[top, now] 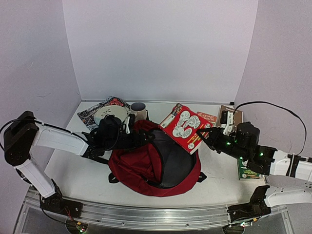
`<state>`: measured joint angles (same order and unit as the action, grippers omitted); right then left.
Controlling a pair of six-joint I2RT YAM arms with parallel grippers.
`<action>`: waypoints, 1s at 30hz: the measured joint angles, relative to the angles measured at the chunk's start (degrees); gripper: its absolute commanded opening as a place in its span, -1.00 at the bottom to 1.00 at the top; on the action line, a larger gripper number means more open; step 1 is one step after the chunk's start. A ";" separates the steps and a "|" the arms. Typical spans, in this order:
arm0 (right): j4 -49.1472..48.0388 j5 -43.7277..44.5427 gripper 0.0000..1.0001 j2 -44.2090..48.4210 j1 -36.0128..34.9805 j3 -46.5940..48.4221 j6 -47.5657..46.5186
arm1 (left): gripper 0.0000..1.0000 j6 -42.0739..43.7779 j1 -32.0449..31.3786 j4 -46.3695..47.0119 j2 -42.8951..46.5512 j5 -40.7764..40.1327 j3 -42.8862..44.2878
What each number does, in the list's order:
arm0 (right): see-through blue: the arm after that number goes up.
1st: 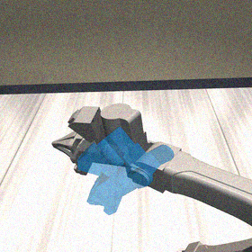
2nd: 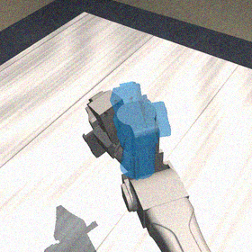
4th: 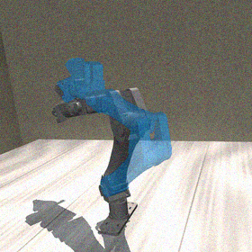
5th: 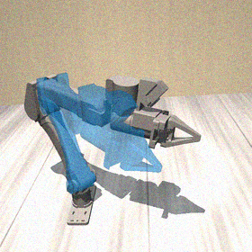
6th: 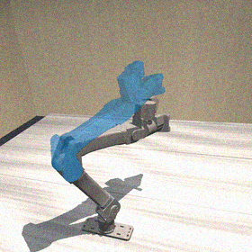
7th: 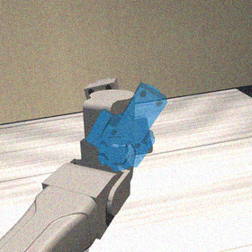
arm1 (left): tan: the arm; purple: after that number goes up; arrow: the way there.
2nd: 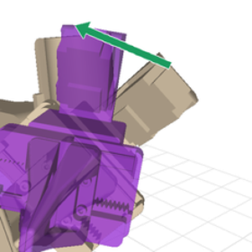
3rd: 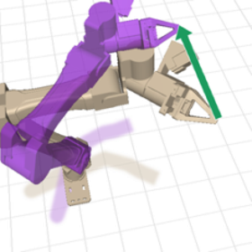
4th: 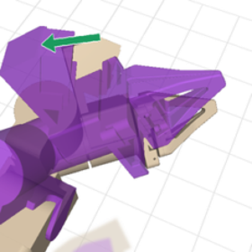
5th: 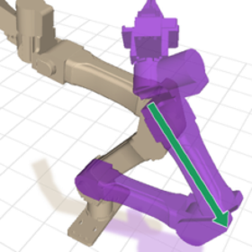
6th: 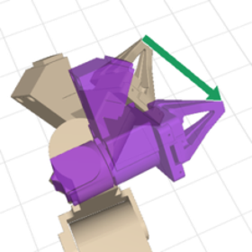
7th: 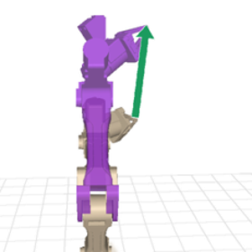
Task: Pack the student bag
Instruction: Pick up the largest pocket of the bag from the student bag, then place the book in the largest pocket of the bag.
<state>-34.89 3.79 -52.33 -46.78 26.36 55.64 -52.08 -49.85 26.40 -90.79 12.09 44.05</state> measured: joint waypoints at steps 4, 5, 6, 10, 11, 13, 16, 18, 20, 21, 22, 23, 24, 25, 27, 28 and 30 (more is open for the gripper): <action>2.15 -0.16 -1.00 0.68 0.00 -0.31 0.49 | 0.18 0.75 -1.07 -0.55 -3.50 0.44 2.53; 2.68 -0.19 -1.00 0.91 0.00 -0.38 0.59 | -0.01 1.03 -1.28 -0.66 -4.14 0.56 2.97; 3.30 -0.26 -1.00 1.15 0.00 -0.40 0.68 | -0.18 1.38 -1.48 -0.75 -4.80 0.83 3.50; 5.55 -0.65 -1.00 1.67 0.00 -0.40 0.82 | -0.82 1.51 -1.74 -0.93 -6.02 1.63 4.38; 6.15 -0.84 -1.00 1.75 0.00 -0.40 0.85 | -0.94 1.65 -1.74 -0.93 -6.03 1.71 4.38; 7.57 -1.20 -1.00 1.97 0.00 -0.40 1.01 | -1.00 2.20 -1.74 -0.93 -6.03 1.70 4.38; 10.13 -1.67 -1.00 2.59 0.00 -0.40 1.23 | -1.00 2.85 -1.74 -1.03 -5.88 1.65 4.38; 12.23 -2.04 -1.00 3.13 0.00 -0.40 1.36 | -1.00 3.11 -1.74 -1.46 -5.45 1.63 4.38; 14.38 -2.45 -1.00 3.64 0.00 -0.40 1.46 | -1.00 3.83 -1.72 -2.73 -4.48 1.38 4.38; 15.36 -2.79 -1.00 3.86 0.00 -0.38 1.49 | -1.00 4.39 -1.72 -3.41 -3.90 1.28 4.51; 16.38 -3.04 -1.00 4.09 0.00 -0.38 1.51 | -1.00 4.90 -1.72 -4.54 -3.41 1.18 4.88; 17.52 -3.31 -1.00 4.38 0.00 -0.38 1.60 | -1.00 5.67 -1.72 -5.64 -2.83 1.09 5.50; 18.54 -3.50 -1.00 4.71 0.00 -0.38 1.64 | -1.00 6.36 -1.71 -6.71 -2.34 0.94 6.28; 19.51 -3.68 -1.00 5.04 0.00 -0.38 1.69 | -1.00 7.03 -1.70 -7.79 -1.82 0.79 7.10; 21.28 -4.20 -1.00 5.84 0.00 -0.38 1.89 | -1.00 8.34 -1.68 -10.16 -0.85 0.61 9.04; 21.81 -4.51 -1.00 6.13 0.00 -0.38 1.98 | -1.00 9.01 -1.68 -11.29 -0.30 0.52 10.10; 22.43 -5.26 -1.00 6.24 0.00 -0.38 2.28 | -1.00 10.39 -1.68 -13.81 0.52 0.20 12.46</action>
<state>-12.47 -1.48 -46.09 -46.78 25.98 57.92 -41.70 -51.53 12.59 -90.27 12.29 56.51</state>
